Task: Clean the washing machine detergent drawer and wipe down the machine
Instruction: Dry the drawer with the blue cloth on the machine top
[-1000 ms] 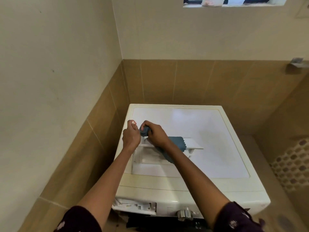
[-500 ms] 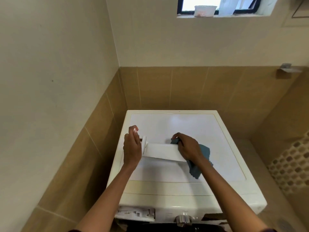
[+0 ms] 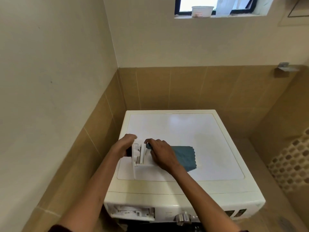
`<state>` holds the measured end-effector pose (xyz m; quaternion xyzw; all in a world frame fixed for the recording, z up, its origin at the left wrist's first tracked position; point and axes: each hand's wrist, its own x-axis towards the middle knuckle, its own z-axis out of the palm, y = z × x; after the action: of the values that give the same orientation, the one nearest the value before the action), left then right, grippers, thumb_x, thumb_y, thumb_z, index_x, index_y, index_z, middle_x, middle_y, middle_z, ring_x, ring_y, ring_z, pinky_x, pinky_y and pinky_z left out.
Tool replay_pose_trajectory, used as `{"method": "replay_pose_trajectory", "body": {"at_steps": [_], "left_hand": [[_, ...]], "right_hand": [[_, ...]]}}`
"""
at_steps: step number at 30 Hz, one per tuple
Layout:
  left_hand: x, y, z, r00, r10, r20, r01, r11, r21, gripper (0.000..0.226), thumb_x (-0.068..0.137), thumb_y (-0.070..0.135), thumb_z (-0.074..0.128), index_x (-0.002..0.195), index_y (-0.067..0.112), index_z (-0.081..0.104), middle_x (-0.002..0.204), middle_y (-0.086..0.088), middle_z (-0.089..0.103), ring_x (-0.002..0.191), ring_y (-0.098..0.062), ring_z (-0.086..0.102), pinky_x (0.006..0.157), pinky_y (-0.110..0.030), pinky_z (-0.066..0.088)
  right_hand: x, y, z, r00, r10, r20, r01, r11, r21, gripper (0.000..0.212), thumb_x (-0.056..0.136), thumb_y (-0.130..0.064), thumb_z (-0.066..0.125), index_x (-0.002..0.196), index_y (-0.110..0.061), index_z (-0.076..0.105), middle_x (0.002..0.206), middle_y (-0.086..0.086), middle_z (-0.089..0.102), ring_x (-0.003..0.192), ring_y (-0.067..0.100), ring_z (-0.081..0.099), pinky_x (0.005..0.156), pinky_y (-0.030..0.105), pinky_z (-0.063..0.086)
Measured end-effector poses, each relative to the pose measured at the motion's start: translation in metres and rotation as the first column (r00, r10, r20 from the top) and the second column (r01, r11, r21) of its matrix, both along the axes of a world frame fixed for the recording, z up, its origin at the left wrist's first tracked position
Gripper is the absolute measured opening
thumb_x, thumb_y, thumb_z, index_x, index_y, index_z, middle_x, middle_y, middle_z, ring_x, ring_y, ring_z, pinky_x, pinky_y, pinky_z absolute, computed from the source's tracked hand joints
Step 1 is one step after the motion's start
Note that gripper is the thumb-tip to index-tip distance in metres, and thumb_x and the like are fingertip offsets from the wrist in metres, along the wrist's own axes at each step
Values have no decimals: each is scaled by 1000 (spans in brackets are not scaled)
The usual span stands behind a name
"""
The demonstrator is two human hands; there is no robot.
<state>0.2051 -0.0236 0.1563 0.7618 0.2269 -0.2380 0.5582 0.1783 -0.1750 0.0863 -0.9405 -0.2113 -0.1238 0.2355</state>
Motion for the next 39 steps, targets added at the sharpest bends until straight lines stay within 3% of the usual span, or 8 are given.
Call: {"method": "replay_pose_trajectory", "body": {"at_steps": [6,11,14,21,24,29,36,39], "left_hand": [[-3,-1,3,990,-138,-39,142,975,169,19,95,9,36,80,6,46,80,-14,55,71,-21,54,68,-31,49],[-21,-12,-20,977,-210,48,187,938,292,37,100,16,28,128,-5,41,117,-20,53,95,-25,51,85,-34,43],[-33,-19,-35,964,-245,102,197,917,348,42,102,21,23,138,1,33,141,-17,41,120,-27,46,95,-33,37],[-43,-11,-43,956,-251,154,190,924,331,47,103,25,21,147,7,17,155,-11,22,141,-27,25,113,-37,23],[-49,-11,-50,951,-245,188,174,928,329,43,103,24,21,142,7,26,150,-11,33,136,-27,35,108,-35,31],[-53,-13,-59,948,-226,222,140,927,347,39,103,21,23,138,5,30,145,-14,39,129,-28,44,99,-32,39],[-35,-12,-59,981,-159,112,118,945,306,48,103,31,20,146,10,20,151,-12,29,137,-31,32,110,-41,28],[-30,-17,-62,984,-141,106,93,925,369,51,102,35,19,144,7,25,149,-15,33,136,-32,33,110,-41,27]], "right_hand": [[-7,-10,-7,999,44,-12,-43,998,41,41,84,-5,44,123,-14,52,106,9,65,89,26,57,73,31,41],[-14,-51,-28,976,-210,-55,215,969,121,38,80,-18,40,112,-13,59,94,7,68,85,29,61,74,37,45],[-13,-52,-34,932,-347,-109,360,920,156,40,85,-27,28,108,-16,59,91,5,67,85,27,59,73,34,42],[-25,0,-33,967,-4,-255,73,962,262,46,88,0,39,129,-18,47,125,5,59,113,18,54,94,22,42],[-20,-28,-45,940,-97,-326,161,971,176,41,91,-7,40,129,-20,47,124,3,56,111,20,54,90,27,42],[-25,-54,-57,906,-338,-255,408,857,315,31,81,-16,39,105,-15,59,95,4,61,87,21,55,72,28,38],[-27,-7,-52,981,7,-192,41,969,245,40,84,5,42,114,-15,58,114,3,62,104,17,54,84,20,40],[-27,-40,-58,946,-83,-313,194,919,342,38,88,-1,40,113,-22,57,99,1,62,86,18,59,74,23,40]]}}
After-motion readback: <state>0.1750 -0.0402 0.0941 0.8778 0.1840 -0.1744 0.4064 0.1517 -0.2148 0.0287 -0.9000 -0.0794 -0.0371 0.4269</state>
